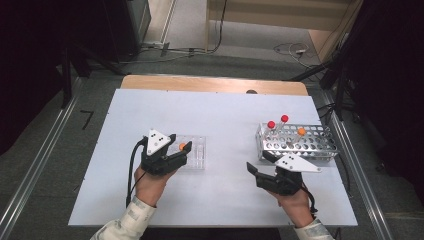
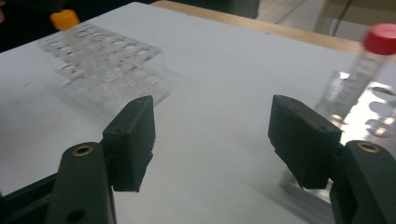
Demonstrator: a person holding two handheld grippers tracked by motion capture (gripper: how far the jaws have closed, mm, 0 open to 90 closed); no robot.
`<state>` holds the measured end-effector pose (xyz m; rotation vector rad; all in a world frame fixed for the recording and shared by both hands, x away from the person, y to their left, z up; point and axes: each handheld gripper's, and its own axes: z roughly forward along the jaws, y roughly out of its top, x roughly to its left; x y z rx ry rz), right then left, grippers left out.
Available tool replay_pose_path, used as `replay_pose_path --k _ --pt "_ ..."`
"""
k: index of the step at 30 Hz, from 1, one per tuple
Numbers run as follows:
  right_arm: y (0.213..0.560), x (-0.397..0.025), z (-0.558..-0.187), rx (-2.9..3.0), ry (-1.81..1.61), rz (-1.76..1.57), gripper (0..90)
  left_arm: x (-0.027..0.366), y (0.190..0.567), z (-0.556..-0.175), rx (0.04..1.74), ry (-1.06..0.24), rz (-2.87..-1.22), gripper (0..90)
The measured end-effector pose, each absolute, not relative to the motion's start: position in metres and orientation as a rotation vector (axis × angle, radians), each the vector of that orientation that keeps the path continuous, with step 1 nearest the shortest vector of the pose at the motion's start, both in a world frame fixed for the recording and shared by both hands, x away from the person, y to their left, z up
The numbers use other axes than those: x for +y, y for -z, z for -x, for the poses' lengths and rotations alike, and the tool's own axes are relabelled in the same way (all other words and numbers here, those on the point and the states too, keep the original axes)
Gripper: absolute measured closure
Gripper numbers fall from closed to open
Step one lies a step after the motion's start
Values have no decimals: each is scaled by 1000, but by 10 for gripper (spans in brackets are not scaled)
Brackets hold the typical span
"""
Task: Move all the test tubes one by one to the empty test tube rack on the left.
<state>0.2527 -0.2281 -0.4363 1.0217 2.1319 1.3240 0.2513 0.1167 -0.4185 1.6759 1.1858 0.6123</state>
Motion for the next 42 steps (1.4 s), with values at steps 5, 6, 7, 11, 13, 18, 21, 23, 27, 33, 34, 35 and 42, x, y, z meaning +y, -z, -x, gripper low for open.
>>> replay_pose_path --k 5,6,7,11,13,18,21,23,27,33,34,35,42 --pt "435 -251 -262 2057 -1264 -1075 281 118 418 -252 1196 -622 -1672 326" --pt "435 -255 -264 2043 -1255 -1090 274 118 418 -252 1196 -622 -1670 322" --pt "435 -260 -266 2030 -1244 -1098 266 118 418 -252 1196 -622 -1670 317" --pt "435 -277 -271 1978 -1190 -1155 202 117 418 -252 1195 -621 -1671 316" --pt "435 -283 -274 1946 -1169 -1178 184 117 418 -252 1194 -622 -1675 314" --pt "437 -295 -281 1891 -1127 -1211 163 116 419 -252 1195 -622 -1676 308" --pt "440 -300 -287 1872 -1105 -1240 168 117 419 -252 1197 -624 -1677 302" --pt "442 -304 -290 1861 -1104 -1248 205 117 418 -252 1196 -623 -1673 291" --pt "446 -310 -298 1831 -1088 -1267 304 116 419 -253 1201 -619 -1673 239" --pt "453 -316 -311 1772 -1076 -1303 424 117 419 -254 1219 -616 -1659 196" --pt "455 -317 -314 1767 -1069 -1310 437 117 419 -254 1218 -616 -1660 196" --pt "456 -318 -316 1766 -1061 -1320 460 117 419 -254 1216 -616 -1662 196" --pt "459 -321 -322 1743 -1077 -1340 578 116 419 -254 1216 -617 -1668 196"
